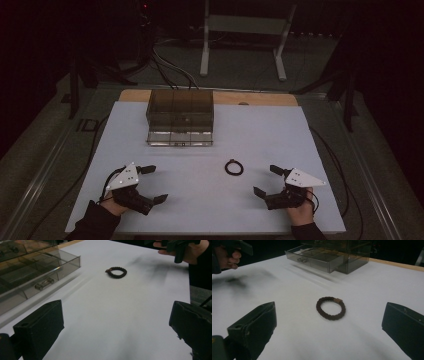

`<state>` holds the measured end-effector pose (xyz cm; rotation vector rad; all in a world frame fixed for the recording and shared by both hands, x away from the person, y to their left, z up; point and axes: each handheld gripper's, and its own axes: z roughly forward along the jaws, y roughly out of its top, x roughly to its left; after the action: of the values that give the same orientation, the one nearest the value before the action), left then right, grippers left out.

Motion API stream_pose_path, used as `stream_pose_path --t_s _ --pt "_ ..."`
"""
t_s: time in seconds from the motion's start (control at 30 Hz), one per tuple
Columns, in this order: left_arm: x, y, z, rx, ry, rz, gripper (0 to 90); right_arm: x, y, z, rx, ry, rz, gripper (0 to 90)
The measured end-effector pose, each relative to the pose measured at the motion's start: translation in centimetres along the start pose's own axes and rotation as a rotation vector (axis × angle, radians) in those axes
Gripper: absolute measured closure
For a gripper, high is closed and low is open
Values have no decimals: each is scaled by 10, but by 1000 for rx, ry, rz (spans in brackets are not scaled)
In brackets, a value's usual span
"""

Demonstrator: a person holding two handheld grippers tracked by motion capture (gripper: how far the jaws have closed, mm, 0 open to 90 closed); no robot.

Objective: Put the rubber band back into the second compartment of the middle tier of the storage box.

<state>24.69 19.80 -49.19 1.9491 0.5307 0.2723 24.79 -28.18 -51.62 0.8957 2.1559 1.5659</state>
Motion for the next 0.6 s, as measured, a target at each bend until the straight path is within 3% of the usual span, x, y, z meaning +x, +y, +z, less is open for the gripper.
stream_pose_path --t_s 0.6 --pt "9 39 24 20 -41 27 3 0 0 1 1 3 9 0"
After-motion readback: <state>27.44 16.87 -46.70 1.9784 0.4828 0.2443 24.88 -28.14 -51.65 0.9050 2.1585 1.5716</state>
